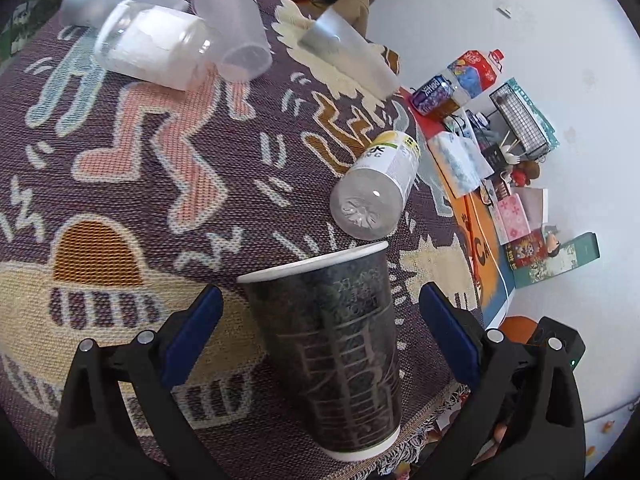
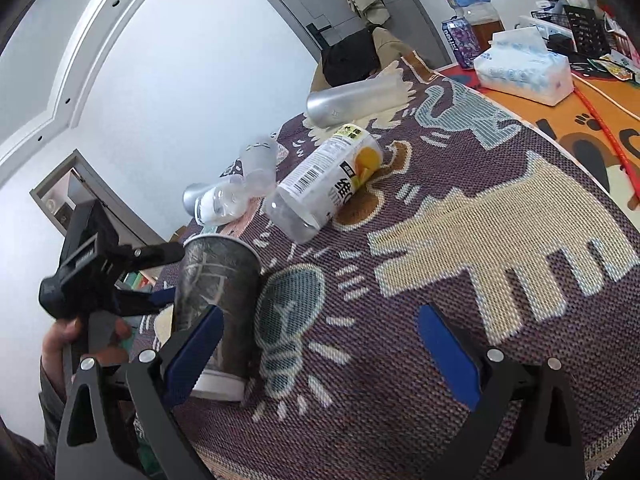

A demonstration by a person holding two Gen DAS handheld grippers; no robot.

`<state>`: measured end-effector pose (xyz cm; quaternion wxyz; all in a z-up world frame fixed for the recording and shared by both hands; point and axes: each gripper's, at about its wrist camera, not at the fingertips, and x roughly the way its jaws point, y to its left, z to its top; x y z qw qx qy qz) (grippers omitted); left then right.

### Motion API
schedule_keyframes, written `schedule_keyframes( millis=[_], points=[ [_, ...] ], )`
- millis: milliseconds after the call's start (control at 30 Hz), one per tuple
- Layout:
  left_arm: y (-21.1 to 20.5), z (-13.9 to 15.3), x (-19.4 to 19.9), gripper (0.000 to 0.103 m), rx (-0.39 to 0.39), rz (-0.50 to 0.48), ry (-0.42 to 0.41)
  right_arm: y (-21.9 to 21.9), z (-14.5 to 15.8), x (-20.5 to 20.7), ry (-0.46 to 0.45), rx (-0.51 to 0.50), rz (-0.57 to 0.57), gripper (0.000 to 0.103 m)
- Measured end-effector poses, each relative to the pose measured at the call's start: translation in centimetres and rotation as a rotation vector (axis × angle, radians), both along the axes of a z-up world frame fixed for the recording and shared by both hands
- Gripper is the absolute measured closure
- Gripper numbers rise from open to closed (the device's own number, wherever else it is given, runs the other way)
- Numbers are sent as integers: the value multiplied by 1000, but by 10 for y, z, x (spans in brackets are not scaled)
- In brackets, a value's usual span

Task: Flip cup upright
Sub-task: 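Pass the grey cup into the left gripper, opening the right gripper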

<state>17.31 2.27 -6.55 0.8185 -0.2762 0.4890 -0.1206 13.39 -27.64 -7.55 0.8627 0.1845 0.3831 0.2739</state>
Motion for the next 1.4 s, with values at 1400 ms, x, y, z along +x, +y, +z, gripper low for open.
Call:
schedule_keyframes(
  millis=[1400],
  points=[
    [-57,90,-59,18,643,23,-469,-18,2,-29,-86,-29,-168,7]
  ],
)
